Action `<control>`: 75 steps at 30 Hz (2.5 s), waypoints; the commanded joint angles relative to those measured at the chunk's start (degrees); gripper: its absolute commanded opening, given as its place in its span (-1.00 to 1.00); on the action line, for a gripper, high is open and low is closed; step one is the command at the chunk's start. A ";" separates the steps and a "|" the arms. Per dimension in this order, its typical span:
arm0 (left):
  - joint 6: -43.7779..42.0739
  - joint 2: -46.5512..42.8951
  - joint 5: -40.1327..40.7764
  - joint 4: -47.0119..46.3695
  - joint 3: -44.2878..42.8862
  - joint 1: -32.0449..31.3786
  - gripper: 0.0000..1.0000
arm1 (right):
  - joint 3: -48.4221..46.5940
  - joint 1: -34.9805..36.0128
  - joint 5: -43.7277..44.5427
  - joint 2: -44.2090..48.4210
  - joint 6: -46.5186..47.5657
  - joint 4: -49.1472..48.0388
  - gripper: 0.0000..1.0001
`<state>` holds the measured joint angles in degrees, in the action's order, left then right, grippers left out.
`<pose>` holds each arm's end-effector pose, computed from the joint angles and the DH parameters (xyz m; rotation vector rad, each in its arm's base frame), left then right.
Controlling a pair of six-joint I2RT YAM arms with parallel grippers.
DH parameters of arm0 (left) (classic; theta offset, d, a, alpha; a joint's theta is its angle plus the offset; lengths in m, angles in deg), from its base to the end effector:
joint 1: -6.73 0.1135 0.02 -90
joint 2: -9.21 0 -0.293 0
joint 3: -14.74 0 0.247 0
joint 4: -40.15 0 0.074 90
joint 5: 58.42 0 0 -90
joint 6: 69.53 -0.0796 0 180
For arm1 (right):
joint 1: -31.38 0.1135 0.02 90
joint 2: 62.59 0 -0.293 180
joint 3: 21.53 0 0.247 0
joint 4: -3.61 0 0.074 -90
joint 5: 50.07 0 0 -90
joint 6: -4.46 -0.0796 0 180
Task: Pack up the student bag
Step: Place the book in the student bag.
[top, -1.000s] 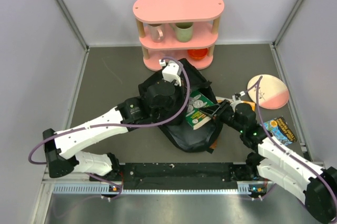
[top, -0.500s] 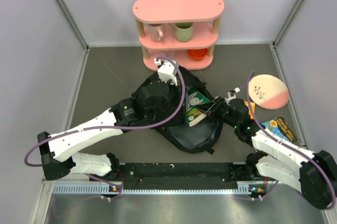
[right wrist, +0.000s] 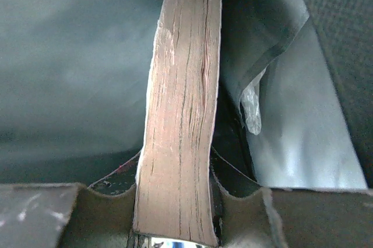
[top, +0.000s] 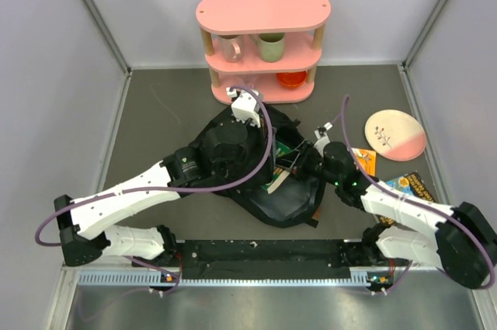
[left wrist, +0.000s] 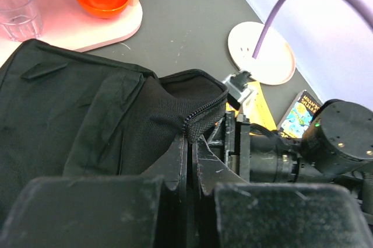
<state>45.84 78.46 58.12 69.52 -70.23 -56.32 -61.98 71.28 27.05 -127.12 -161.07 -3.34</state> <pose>0.1654 -0.2469 0.4201 0.2662 1.8171 -0.6847 0.1914 0.1832 0.2326 0.4961 2.1400 1.4982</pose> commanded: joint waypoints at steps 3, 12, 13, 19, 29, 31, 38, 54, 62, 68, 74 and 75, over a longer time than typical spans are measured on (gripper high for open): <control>-3.65 -4.39 -0.52 -8.19 0.43 0.03 -1.00 | -8.48 1.67 2.06 5.83 6.87 -1.85 -1.00; -5.85 -5.62 -6.33 -10.56 2.45 0.20 -1.00 | -9.72 5.54 8.48 -10.86 4.42 -16.16 -1.00; -5.94 -6.06 -6.33 -10.56 2.88 0.20 -1.00 | -10.25 5.71 9.19 -12.01 4.60 -16.68 -1.00; -6.56 -8.69 -3.97 -10.04 4.20 0.29 -1.00 | -14.04 6.42 18.85 -19.92 5.31 -5.90 -1.00; -8.48 -13.09 7.46 -5.47 5.17 1.52 -1.00 | -11.48 6.68 17.46 -33.37 5.92 2.11 -0.86; -9.10 -14.14 7.91 -5.38 5.26 1.96 -1.00 | -12.27 6.68 16.32 -36.26 5.57 1.41 -0.81; -11.56 -15.99 10.10 -4.24 4.56 2.58 -1.00 | -17.72 8.35 17.44 -41.29 2.58 4.58 -0.70; -9.98 -15.82 10.02 -1.60 7.98 6.27 -1.00 | -12.81 8.97 18.15 -17.39 12.86 15.80 0.80; -9.28 -15.20 8.79 -1.69 8.42 6.62 -1.00 | -12.20 9.14 17.02 -6.32 16.02 24.53 0.72; -8.75 -14.85 8.43 -1.86 8.42 6.71 -1.00 | -9.40 9.06 16.84 1.94 18.48 25.17 0.45; -8.93 -14.50 8.52 -1.69 8.07 6.88 -1.00 | -6.74 9.14 17.28 3.72 19.80 21.38 -0.61; -9.02 -14.58 8.52 -1.77 8.07 6.88 -1.00 | -7.00 9.14 17.11 2.58 19.80 21.45 -0.64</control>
<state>36.90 64.87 64.94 72.42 -61.45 -50.20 -68.95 80.14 42.85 -123.45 -143.17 21.60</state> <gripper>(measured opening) 0.022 0.221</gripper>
